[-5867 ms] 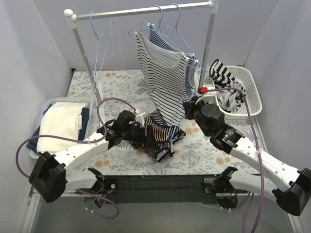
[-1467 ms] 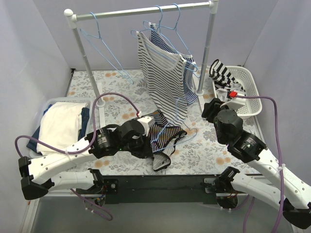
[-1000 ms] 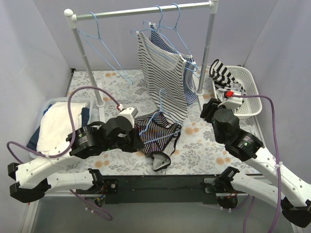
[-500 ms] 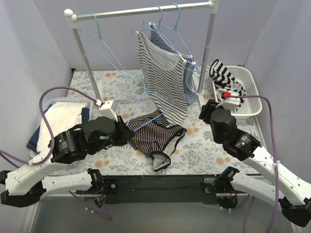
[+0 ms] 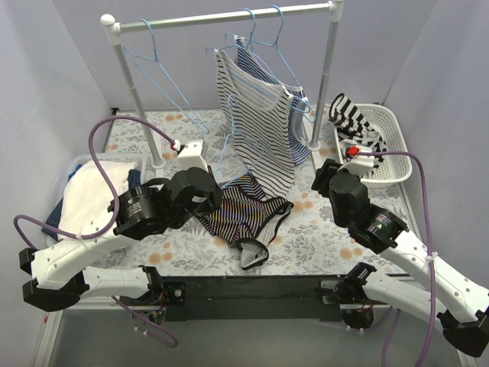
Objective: Remove the tank top from the hanger
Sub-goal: Place the hanger at the clothesline.
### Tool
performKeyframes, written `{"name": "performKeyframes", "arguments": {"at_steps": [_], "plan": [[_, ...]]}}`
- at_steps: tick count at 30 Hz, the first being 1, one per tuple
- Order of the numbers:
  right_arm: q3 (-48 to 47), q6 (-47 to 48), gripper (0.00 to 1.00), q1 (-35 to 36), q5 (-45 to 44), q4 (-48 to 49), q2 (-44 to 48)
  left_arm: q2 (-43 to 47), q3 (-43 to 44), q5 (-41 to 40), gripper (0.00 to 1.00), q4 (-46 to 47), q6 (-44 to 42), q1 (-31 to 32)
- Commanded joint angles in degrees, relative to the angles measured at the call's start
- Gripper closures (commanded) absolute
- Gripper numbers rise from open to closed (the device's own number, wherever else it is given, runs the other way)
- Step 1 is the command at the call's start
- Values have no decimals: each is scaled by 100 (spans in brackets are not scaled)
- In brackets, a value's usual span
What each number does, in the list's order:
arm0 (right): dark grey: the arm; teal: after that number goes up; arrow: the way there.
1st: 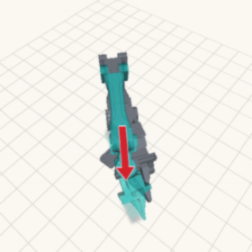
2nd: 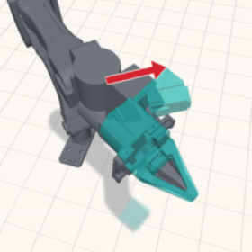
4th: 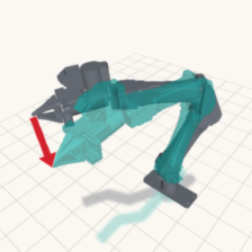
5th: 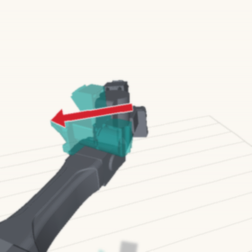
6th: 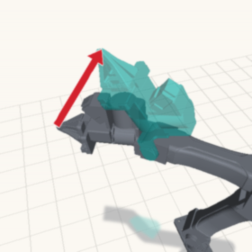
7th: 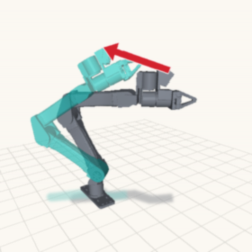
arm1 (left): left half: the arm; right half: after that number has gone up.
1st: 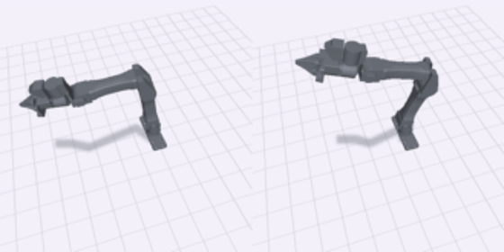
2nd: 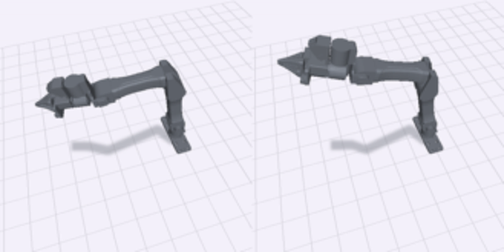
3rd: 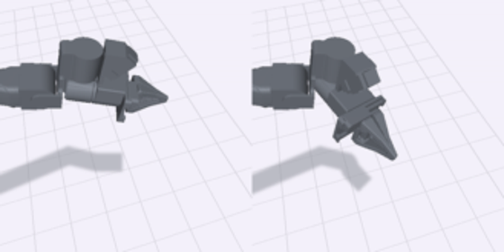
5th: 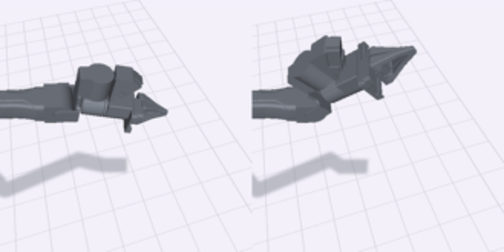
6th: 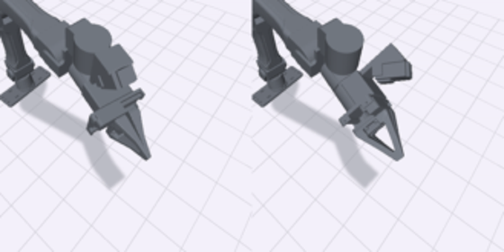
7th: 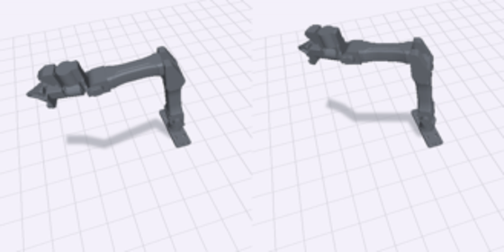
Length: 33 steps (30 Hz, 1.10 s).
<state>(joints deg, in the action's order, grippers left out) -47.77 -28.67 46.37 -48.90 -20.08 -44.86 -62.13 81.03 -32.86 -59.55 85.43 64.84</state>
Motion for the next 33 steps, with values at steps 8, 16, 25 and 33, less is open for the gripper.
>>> {"name": "performKeyframes", "arguments": {"at_steps": [8,16,25,33], "plan": [[127,-227,37,12,-40,21,74,-431,1097,-1573,100,-118,-457,11],[171,-350,37,12,-14,12,83,-694,1502,-2083,100,-495,-475,11],[233,-420,36,12,4,4,-49,-309,1011,-2066,100,592,-1563,38],[277,-500,35,4,-22,12,-84,165,528,-2215,100,1823,-2503,64]]}}
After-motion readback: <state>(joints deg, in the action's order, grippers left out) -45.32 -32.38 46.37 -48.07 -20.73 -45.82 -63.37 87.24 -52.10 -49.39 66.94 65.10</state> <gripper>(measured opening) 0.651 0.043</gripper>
